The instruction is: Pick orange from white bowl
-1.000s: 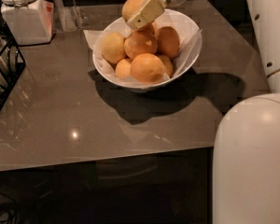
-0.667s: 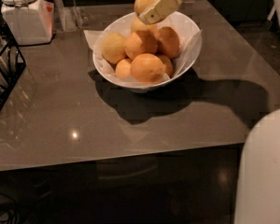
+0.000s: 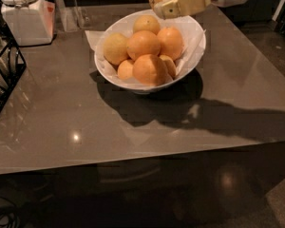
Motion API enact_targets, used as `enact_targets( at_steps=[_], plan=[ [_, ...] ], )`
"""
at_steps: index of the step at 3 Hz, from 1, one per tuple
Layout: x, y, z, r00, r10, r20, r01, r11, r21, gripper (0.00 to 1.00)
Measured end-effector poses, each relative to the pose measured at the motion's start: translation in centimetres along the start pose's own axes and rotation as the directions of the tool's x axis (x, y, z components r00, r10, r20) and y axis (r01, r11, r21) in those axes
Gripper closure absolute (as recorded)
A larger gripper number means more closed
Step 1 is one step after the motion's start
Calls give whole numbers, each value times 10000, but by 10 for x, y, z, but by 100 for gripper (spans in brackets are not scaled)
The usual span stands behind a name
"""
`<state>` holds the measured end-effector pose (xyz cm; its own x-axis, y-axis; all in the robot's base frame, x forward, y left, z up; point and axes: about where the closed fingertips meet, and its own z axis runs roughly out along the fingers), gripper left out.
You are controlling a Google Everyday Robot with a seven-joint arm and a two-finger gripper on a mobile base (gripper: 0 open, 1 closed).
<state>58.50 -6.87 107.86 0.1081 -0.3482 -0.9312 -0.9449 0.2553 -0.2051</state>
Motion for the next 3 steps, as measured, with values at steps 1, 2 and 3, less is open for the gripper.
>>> enact_targets(
  at_steps=[1,2,3],
  plan=[
    [39,28,-11,9968,668,446,-674,9977,117,100],
    [73,47,-13,9899,1255,666,-1263,9920,83,100],
    [78,50,-13,9892,1335,608,-1342,9909,65,100]
  ],
)
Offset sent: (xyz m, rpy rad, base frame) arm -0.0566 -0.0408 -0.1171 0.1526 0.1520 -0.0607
